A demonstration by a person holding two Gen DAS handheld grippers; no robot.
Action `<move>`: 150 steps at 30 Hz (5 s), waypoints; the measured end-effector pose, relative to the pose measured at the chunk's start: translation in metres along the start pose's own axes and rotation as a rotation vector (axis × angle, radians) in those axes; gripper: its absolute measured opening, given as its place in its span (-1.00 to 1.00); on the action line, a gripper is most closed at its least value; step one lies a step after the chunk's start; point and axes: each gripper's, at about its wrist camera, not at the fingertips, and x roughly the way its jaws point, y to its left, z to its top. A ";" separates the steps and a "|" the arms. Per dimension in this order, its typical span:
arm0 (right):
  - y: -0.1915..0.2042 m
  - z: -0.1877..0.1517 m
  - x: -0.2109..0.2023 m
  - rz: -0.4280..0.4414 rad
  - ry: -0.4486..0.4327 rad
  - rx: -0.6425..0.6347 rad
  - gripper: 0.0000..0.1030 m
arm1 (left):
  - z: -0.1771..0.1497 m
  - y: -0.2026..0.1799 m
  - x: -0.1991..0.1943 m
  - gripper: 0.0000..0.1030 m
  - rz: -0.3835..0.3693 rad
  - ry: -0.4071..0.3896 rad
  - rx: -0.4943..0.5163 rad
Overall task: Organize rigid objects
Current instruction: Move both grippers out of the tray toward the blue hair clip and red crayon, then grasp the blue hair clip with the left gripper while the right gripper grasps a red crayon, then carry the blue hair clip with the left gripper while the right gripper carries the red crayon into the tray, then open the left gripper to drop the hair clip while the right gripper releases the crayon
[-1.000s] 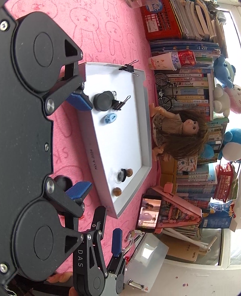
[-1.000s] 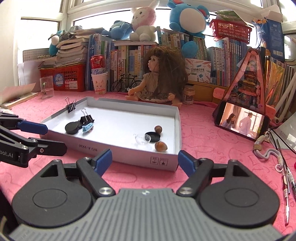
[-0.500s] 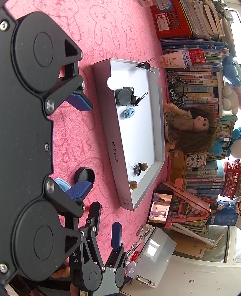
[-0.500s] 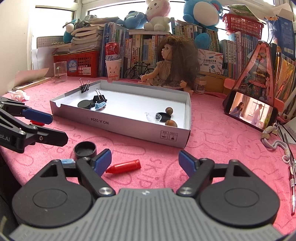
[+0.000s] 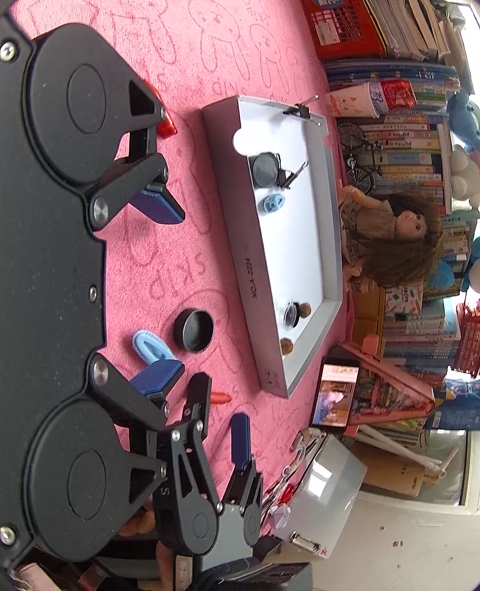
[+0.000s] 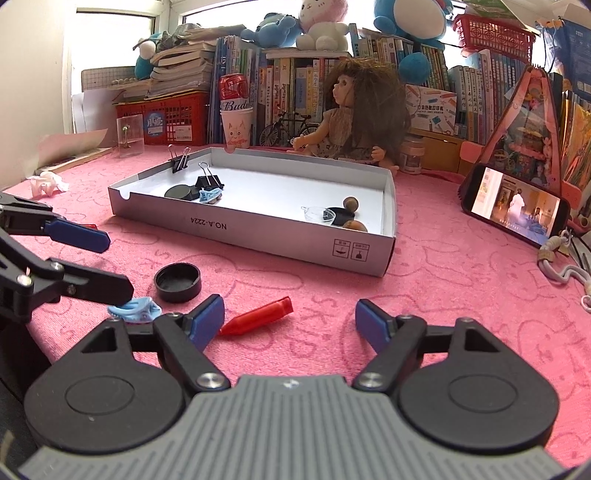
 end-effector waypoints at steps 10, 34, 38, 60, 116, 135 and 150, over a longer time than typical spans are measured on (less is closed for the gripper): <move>0.004 -0.002 -0.004 0.037 -0.013 -0.020 0.28 | -0.007 -0.020 -0.001 -0.02 -0.069 0.008 0.082; 0.023 0.006 -0.004 0.030 -0.010 -0.061 -0.74 | 0.003 -0.002 -0.003 -0.69 -0.014 -0.029 0.010; 0.021 0.010 -0.003 0.013 -0.008 -0.048 -0.74 | 0.009 0.004 -0.005 -0.69 0.005 -0.048 -0.010; -0.007 0.054 0.019 -0.138 -0.050 0.123 -0.74 | 0.070 0.050 0.010 -0.69 0.120 -0.166 -0.116; -0.023 0.112 0.160 -0.185 0.061 0.308 -0.74 | 0.127 0.082 0.154 -0.69 0.316 -0.069 -0.161; -0.019 0.114 0.168 -0.197 0.129 0.264 -0.73 | 0.123 0.084 0.165 -0.68 0.327 0.001 -0.164; -0.022 0.115 0.158 -0.180 0.105 0.282 -0.12 | 0.125 0.078 0.151 -0.14 0.325 -0.041 -0.139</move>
